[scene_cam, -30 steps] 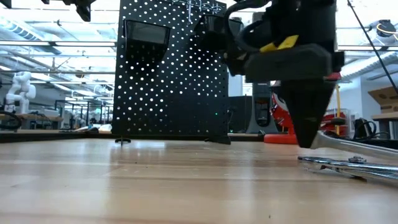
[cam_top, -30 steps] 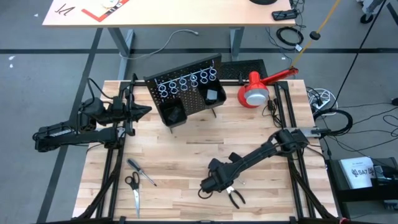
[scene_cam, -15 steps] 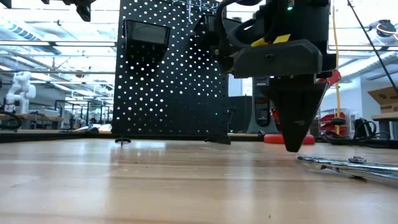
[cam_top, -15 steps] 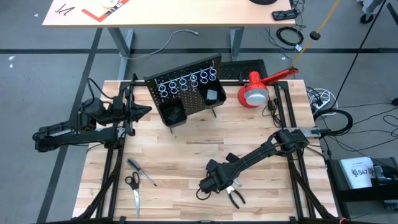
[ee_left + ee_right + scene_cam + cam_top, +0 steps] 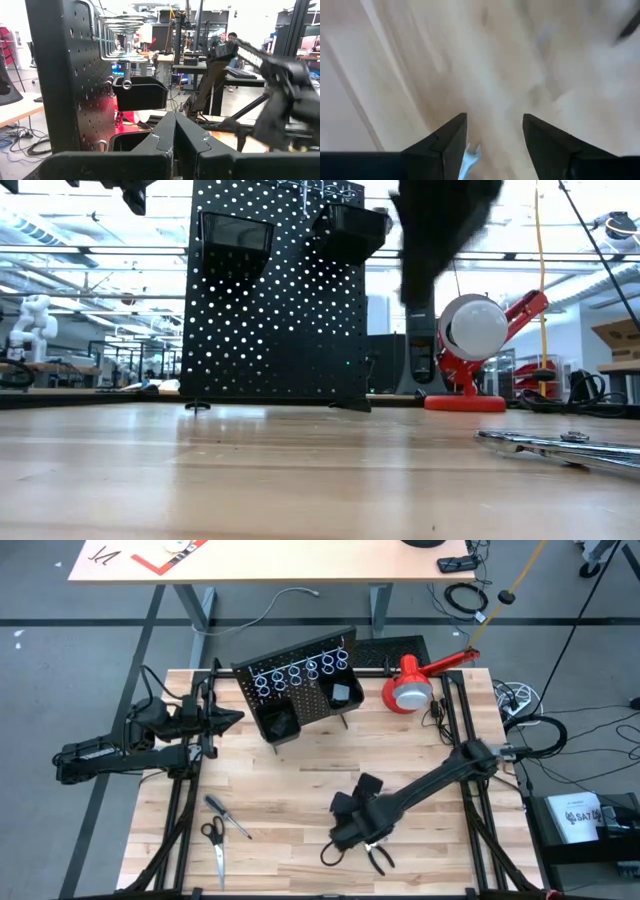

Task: Hang tools onto peg board
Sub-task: Unhang the left wrench from the pegboard to the table

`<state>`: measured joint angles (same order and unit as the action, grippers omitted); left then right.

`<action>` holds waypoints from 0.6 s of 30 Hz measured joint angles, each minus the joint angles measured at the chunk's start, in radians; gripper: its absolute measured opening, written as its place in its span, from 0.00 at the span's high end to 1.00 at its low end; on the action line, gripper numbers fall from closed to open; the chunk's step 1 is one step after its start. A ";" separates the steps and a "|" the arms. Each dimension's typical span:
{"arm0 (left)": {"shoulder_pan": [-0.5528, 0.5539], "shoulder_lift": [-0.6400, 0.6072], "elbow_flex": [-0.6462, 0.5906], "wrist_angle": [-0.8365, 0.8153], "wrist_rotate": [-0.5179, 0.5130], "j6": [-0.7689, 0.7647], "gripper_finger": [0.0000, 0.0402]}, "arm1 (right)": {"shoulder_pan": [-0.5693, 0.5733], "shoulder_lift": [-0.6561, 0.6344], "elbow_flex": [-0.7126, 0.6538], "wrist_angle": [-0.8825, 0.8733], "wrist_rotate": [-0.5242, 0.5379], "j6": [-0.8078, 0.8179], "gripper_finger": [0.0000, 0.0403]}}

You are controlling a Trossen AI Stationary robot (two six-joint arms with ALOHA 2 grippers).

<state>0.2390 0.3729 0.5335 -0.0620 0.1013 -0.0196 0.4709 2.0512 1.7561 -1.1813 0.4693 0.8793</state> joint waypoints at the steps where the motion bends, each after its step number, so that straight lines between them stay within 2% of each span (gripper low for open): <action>1: 0.000 0.000 0.000 0.000 0.000 0.000 0.97 | 0.000 -0.035 0.000 0.006 0.055 -0.023 0.53; 7: 0.000 0.000 0.000 0.000 0.000 0.003 0.97 | -0.030 -0.240 0.001 0.114 0.444 -0.200 0.57; 10: 0.000 0.000 0.000 0.000 0.000 0.002 0.97 | -0.064 -0.316 0.001 0.252 0.570 -0.381 0.60; 14: 0.000 0.000 0.000 0.000 0.000 0.002 0.97 | -0.138 -0.373 0.001 0.529 0.601 -0.698 0.63; 18: 0.000 0.000 0.000 0.000 0.000 0.001 0.97 | -0.217 -0.384 0.002 0.819 0.525 -1.000 0.64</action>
<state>0.2390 0.3729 0.5335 -0.0620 0.1009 -0.0189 0.2538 1.6669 1.7576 -0.3620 0.9946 -0.1206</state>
